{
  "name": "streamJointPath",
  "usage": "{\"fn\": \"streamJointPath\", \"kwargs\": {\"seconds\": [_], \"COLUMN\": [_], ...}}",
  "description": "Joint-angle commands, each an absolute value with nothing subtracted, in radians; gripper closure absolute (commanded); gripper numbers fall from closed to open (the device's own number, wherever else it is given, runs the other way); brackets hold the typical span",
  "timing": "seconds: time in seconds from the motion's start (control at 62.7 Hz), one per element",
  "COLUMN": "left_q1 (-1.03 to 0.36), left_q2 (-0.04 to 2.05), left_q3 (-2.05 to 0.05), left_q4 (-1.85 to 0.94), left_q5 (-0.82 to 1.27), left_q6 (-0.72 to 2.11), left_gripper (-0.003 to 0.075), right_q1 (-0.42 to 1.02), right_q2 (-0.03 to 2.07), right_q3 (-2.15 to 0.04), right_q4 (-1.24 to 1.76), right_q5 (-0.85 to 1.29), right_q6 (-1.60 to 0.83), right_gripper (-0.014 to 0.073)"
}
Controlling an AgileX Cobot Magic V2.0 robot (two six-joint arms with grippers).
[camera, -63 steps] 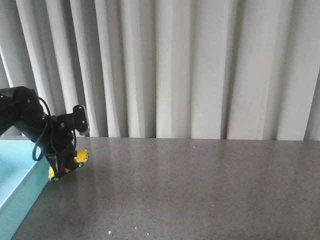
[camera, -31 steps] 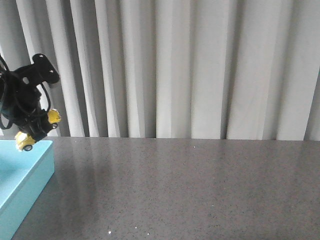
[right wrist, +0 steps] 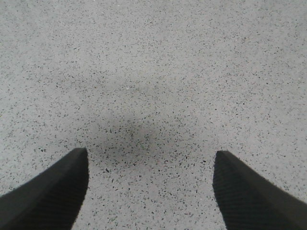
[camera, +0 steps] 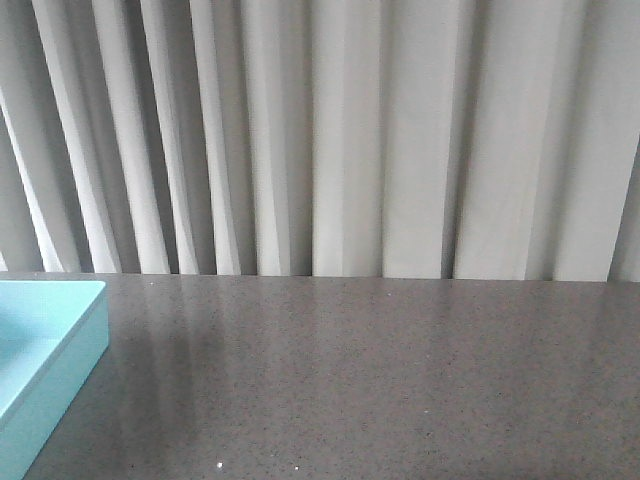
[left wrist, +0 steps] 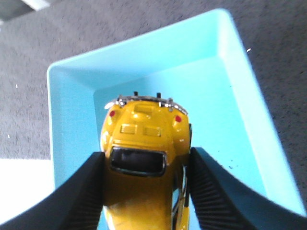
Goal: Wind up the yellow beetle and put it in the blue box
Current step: 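Lower the car into the blue box and open the left gripper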
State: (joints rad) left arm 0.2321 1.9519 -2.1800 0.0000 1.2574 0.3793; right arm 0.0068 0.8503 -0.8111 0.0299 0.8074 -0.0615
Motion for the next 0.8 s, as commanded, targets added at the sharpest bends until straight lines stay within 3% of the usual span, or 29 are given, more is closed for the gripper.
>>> {"fn": "streamJointPath", "kwargs": {"seconds": [0.0, 0.622, 0.782], "left_q1": [0.260, 0.271, 0.271], "left_q2": [1.951, 2.185, 2.185], "left_q3": [-2.202, -2.203, -2.203], "left_q4": [-0.005, -0.031, -0.032], "left_q5": [1.240, 1.247, 1.249], "left_q6": [0.323, 0.297, 0.298], "left_gripper": [0.0470, 0.0467, 0.0374], "right_q1": [0.007, 0.007, 0.007], "right_q2": [0.845, 0.845, 0.845], "right_q3": [-0.837, -0.837, -0.837], "right_q4": [0.027, 0.027, 0.027], "right_q5": [0.752, 0.753, 0.753], "right_q6": [-0.062, -0.062, -0.062], "right_gripper": [0.0067, 0.0067, 0.0067]}}
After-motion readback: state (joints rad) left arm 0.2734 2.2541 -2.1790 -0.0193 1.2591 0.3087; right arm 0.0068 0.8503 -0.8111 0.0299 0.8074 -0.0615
